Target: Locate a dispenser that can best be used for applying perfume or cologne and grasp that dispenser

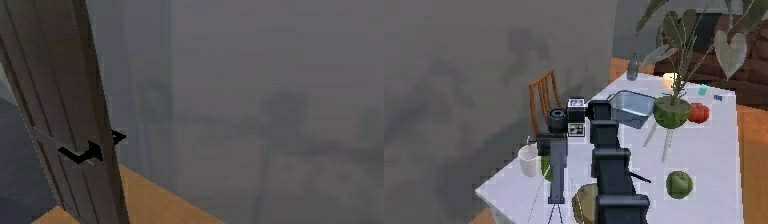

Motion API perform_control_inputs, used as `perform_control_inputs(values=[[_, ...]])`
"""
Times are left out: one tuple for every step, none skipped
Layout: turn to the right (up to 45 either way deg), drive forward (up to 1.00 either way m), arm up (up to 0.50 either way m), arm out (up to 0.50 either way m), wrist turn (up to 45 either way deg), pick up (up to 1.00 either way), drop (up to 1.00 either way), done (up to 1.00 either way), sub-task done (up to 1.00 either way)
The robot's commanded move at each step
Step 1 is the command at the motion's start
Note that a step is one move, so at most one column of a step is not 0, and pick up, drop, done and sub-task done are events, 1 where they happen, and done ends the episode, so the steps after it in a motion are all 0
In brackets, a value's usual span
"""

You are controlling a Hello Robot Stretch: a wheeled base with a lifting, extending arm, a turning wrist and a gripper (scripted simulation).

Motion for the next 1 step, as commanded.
perform_control_inputs(values=[[0.0,0.00,0.00,0.00,45.0,0.00,0.00,0.00,0.00]])
